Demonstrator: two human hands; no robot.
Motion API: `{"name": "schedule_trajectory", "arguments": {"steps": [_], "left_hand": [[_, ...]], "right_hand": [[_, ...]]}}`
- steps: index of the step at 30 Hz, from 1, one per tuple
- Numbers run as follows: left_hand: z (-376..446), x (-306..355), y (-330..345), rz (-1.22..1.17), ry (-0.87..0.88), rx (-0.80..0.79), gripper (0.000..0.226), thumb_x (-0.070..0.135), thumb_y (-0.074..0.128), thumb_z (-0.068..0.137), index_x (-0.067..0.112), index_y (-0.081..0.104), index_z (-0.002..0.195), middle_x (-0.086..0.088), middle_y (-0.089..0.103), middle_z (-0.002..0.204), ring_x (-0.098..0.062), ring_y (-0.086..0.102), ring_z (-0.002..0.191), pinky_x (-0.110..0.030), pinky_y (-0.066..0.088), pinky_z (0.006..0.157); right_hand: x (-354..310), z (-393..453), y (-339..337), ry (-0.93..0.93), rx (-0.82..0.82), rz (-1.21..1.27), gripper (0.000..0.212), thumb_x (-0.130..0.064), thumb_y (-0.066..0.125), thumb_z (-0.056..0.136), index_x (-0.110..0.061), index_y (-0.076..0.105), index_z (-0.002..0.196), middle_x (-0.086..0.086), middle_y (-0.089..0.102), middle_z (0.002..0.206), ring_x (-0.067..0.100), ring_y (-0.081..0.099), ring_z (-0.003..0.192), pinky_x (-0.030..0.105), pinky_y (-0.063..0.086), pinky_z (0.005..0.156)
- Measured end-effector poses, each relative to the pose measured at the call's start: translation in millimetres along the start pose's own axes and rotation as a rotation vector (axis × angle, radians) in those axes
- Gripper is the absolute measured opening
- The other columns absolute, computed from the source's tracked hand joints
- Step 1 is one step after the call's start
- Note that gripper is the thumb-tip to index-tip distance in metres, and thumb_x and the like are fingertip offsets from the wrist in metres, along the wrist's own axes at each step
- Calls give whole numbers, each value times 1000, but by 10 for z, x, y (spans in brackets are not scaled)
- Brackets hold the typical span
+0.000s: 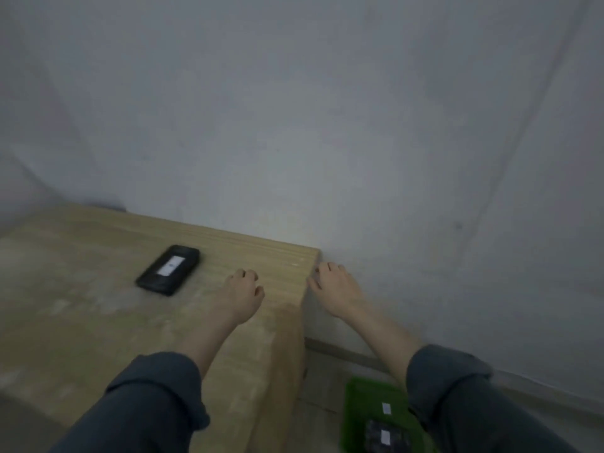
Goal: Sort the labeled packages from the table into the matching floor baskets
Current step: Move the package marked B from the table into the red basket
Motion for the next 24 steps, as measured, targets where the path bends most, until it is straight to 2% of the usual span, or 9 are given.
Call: {"name": "schedule_trajectory", "arguments": {"steps": [3, 6, 11, 16, 24], "left_hand": [[-213, -727, -564, 31, -84, 46, 42, 32, 41, 94, 9, 48, 128, -15, 51, 130, -33, 51, 116, -44, 46, 94], [-411, -1470, -975, 21, -198, 80, 39, 29, 44, 93, 6, 50, 124, -18, 52, 127, -35, 53, 112, -44, 46, 93], [-573, -2415, -1264, -41, -310, 67, 41, 28, 41, 95, 5, 46, 129, -17, 48, 132, -33, 52, 113, -41, 44, 94], [-403, -3082, -1196, -45, -345, 16, 46, 29, 41, 96, 5, 42, 135, -16, 44, 138, -30, 49, 120, -40, 43, 101], [513, -3873, -883, -31, -354, -81, 44, 29, 39, 96, 6, 43, 133, -14, 46, 136, -30, 53, 116, -38, 44, 96]], "right_hand": [[-774, 207, -41, -77, 9, -2, 44, -38, 35, 95, -5, 49, 120, 20, 55, 125, 36, 48, 117, 46, 41, 95], [-1462, 339, 91, -105, 9, 53, 44, -39, 35, 94, -6, 49, 120, 18, 55, 124, 35, 50, 114, 44, 42, 90], [-2291, 599, 454, -146, -29, 67, 43, -37, 33, 95, -5, 49, 118, 19, 56, 122, 36, 50, 112, 43, 42, 88], [-2733, 944, 974, -140, -105, 52, 43, -38, 31, 96, -5, 48, 118, 17, 55, 122, 34, 49, 112, 43, 42, 88], [-2845, 1704, 1801, 11, -164, 56, 42, -37, 30, 97, -6, 49, 118, 16, 55, 121, 34, 50, 109, 44, 45, 89]]}}
Point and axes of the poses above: each hand's wrist, its own z-axis towards the middle knuckle, its own y-axis out of the palm, x = y × z, the point moved 8 cm from there along z, towards the middle knuckle
